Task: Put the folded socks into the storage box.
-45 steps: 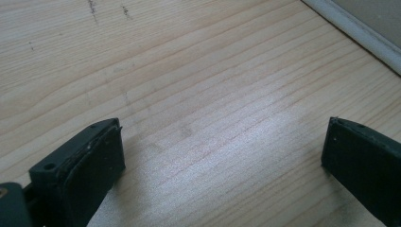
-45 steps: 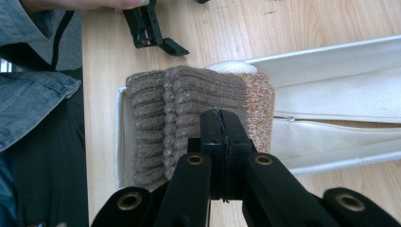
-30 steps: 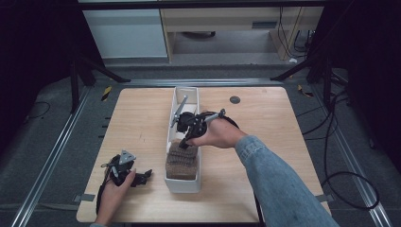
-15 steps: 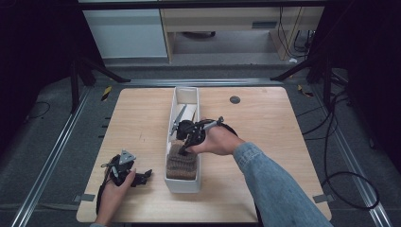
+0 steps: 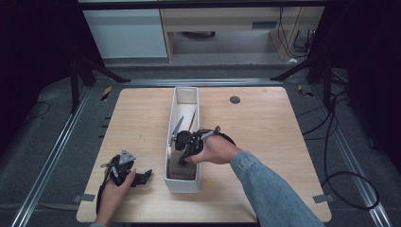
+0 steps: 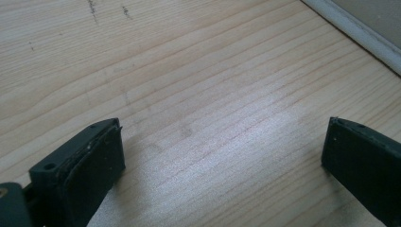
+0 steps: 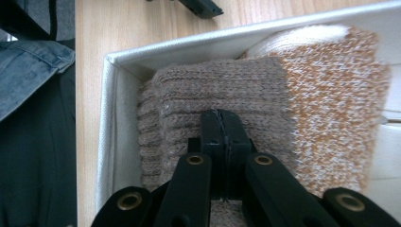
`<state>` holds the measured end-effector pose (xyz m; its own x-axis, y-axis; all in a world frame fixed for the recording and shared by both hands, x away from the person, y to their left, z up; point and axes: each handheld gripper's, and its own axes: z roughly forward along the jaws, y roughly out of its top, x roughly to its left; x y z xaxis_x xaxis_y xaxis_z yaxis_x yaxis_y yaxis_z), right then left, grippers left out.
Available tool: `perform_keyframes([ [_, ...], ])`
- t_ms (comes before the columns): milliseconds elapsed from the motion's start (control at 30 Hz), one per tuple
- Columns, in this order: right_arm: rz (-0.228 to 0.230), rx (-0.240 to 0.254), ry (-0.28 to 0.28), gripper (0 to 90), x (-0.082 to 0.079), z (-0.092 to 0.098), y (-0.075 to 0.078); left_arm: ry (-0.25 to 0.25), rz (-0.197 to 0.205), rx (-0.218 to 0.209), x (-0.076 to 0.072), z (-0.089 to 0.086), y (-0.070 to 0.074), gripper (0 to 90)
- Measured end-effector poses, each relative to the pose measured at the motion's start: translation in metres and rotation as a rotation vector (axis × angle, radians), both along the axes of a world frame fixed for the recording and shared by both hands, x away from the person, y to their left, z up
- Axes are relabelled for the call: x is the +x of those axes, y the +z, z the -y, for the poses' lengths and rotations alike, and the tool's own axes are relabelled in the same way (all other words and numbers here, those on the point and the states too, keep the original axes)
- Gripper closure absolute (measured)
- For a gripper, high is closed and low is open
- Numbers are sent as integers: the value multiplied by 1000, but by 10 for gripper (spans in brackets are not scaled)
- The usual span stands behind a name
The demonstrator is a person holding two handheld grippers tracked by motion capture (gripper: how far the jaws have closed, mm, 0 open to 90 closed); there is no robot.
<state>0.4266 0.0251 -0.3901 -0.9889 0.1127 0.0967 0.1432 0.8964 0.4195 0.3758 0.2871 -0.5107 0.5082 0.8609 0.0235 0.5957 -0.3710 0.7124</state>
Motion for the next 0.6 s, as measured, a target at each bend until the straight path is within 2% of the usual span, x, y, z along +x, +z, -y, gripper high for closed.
perform_keyframes([
  [200,-1,6,-3,900,-1,1,2,0,1,-1,0,0,0,0],
  [400,32,35,-20,900,4,6,9,0,0,0,0,0,0,0],
  [600,25,56,-52,900,10,11,-1,4,1,-6,0,0,0,0],
])
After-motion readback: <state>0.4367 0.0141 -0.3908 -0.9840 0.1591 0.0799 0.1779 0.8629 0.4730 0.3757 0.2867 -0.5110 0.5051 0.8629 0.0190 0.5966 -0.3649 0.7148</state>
